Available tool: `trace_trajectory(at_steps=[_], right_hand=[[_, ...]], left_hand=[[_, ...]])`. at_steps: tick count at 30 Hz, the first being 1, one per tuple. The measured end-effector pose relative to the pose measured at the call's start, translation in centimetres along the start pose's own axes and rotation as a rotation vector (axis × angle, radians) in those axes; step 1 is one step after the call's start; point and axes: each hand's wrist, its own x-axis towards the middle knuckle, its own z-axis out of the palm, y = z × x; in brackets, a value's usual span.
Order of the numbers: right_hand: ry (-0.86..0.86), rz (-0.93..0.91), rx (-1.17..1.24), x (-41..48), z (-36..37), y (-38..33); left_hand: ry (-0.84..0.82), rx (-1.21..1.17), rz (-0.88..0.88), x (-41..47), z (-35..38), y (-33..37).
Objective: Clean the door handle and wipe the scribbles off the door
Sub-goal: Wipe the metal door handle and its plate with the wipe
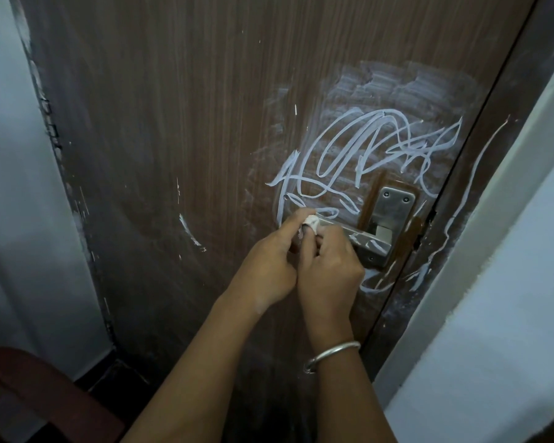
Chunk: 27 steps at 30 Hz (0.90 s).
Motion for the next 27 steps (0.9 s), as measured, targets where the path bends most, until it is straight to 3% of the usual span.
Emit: trace_trajectory(at_steps=[27], right_hand=[[-0.029, 0.083, -0.071, 1.0, -0.6, -0.6]], left_hand=[[0.042, 0.100, -0.051, 0.8, 0.1, -0.2]])
